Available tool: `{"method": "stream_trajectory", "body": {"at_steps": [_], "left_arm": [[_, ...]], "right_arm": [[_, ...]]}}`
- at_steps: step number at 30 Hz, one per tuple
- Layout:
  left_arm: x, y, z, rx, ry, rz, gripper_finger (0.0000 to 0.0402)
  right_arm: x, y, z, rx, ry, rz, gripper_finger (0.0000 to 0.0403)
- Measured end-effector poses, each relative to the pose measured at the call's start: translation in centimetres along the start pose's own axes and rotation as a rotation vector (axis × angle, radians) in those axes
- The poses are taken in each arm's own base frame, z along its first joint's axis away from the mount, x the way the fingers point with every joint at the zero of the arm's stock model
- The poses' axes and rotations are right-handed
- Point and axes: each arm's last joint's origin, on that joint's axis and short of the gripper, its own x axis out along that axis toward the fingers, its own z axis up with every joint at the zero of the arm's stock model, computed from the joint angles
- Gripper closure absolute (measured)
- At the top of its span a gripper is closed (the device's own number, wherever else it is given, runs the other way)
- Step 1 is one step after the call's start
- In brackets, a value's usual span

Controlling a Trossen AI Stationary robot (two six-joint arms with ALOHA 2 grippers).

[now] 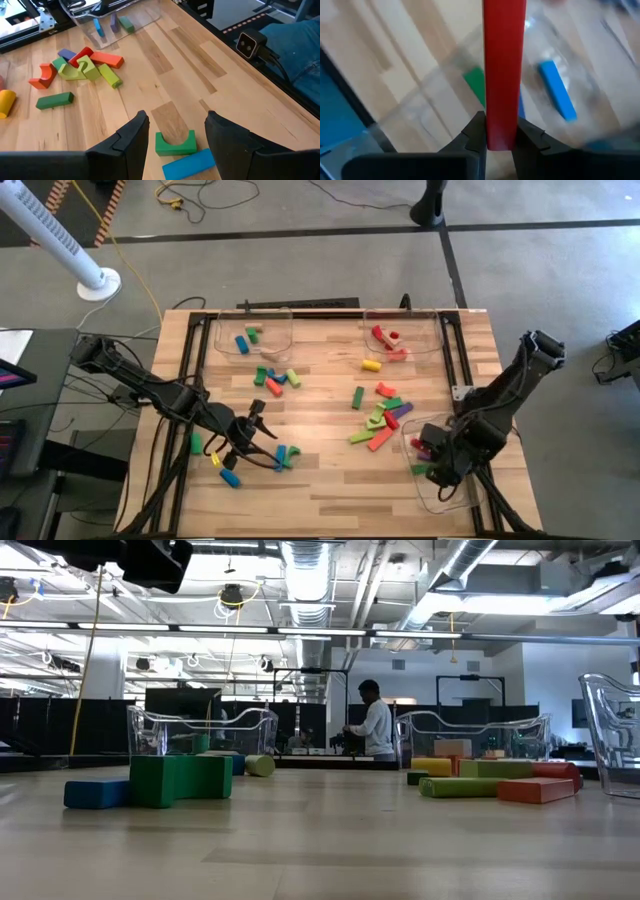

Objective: Sort blocks by size
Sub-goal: Put the red rectangular block into the top right transparent bin, then put the light green arch block into the top right transparent bin

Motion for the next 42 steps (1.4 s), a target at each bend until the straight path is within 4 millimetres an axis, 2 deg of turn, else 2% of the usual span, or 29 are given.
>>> {"method": "stream_trajectory", "body": {"at_steps": [8, 14, 32, 42], "left_arm": [[0.0, 0.0, -0.2, 0.003, 0.025, -0.003, 0.0219], [0.0, 0.0, -0.4, -0.01, 0.037, -0.004, 0.0219], [0.0, -0.1, -0.4, -0.022, 0.043, -0.004, 0.0219], [0.0, -0.1, -0.4, -0.035, 0.043, -0.004, 0.0219]], "right_arm": [[0.9, -0.8, -1.4, 0.08, 0.138, -0.064, 0.0311], [1.7, -1.0, -1.7, 0.109, 0.181, -0.076, 0.031], [2.0, -1.1, -1.8, 0.13, 0.188, -0.073, 0.0232], [2.0, -1.1, -1.8, 0.132, 0.188, -0.073, 0.0226]]}}
